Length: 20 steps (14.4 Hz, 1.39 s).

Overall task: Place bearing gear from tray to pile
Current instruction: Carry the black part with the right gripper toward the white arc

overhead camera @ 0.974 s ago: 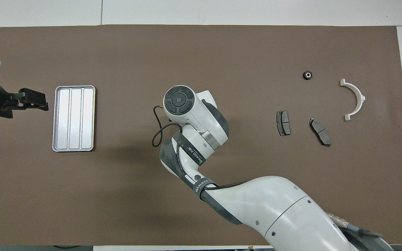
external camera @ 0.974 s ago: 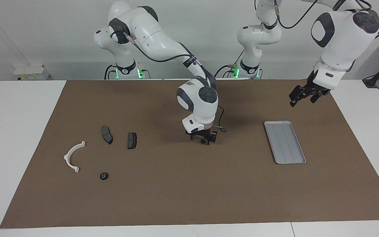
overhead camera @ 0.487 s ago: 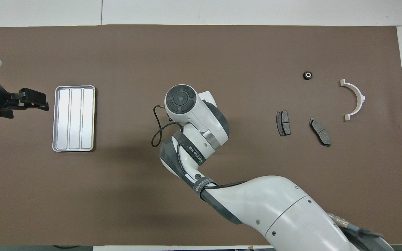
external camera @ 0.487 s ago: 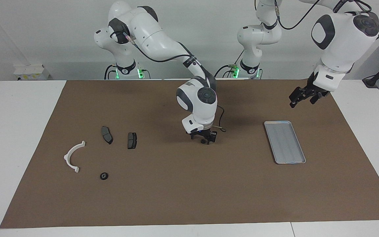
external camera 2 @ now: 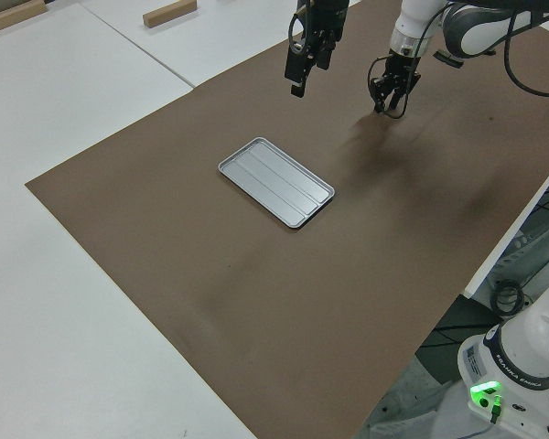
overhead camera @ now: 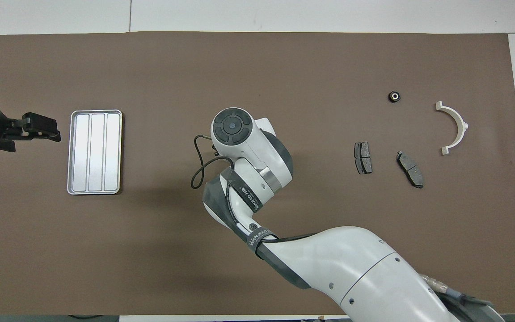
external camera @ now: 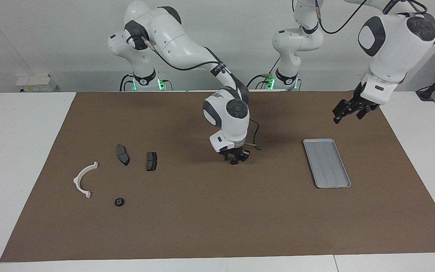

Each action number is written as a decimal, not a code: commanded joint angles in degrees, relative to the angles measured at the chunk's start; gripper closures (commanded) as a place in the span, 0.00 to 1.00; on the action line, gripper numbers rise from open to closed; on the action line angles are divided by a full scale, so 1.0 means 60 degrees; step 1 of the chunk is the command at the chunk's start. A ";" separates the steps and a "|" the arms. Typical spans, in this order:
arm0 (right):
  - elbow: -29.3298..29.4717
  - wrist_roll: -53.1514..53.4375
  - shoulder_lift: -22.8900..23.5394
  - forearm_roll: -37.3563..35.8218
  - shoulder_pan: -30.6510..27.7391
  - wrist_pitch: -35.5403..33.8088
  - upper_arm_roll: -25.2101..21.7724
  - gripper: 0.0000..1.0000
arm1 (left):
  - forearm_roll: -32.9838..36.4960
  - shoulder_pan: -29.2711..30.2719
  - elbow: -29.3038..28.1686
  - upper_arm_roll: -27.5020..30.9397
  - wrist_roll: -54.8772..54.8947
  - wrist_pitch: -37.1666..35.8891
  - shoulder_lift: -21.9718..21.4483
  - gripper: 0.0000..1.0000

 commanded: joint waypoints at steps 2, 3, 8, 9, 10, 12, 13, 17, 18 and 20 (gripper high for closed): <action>-0.0157 0.0090 0.0014 0.0158 -0.0106 0.0245 0.0134 0.99 | -0.0050 0.0021 0.0075 -0.0016 0.0054 0.0006 -0.0035 0.00; -0.0157 0.0090 0.0014 0.0158 -0.0120 0.0259 0.0134 1.00 | -0.0050 0.0035 0.0075 -0.0016 0.0040 0.0006 -0.0035 0.00; -0.0070 0.0105 -0.0001 0.0143 -0.0077 0.0070 0.0134 1.00 | -0.0050 0.0050 0.0075 0.0013 0.0039 0.0006 -0.0006 0.00; 0.0018 0.0090 -0.0001 0.0056 -0.0077 -0.0192 0.0134 1.00 | -0.0050 0.0050 0.0089 -0.0001 0.0039 0.0006 -0.0006 0.00; 0.0236 0.0076 -0.0016 -0.0003 -0.0178 -0.0572 0.0134 1.00 | -0.0036 0.0050 0.0075 -0.0001 0.0039 0.0006 -0.0006 0.00; 0.1026 -0.0740 -0.0045 -0.0047 -0.0456 -0.1610 0.0090 1.00 | 0.0095 0.0050 0.0278 -0.0016 0.0113 0.0209 0.0081 0.00; 0.1319 -0.1383 -0.0146 -0.0047 -0.0646 -0.2036 0.0003 1.00 | 0.0067 0.0050 0.0599 -0.0030 0.0127 0.0109 0.0125 0.00; 0.1644 -0.4867 -0.0733 -0.0498 -0.2139 -0.2948 -0.0013 1.00 | 0.0067 0.0050 0.1173 -0.0030 0.0127 -0.0857 0.0111 0.00; 0.1630 -0.5673 -0.0748 -0.0762 -0.2548 -0.2949 0.0002 1.00 | 0.0052 0.0050 0.1173 -0.0030 0.0127 -0.1062 0.0082 0.00; 0.1572 -0.7212 -0.0748 -0.0882 -0.3281 -0.2759 0.0002 1.00 | 0.0052 0.0050 0.1173 0.0013 0.0127 -0.1312 0.0038 0.00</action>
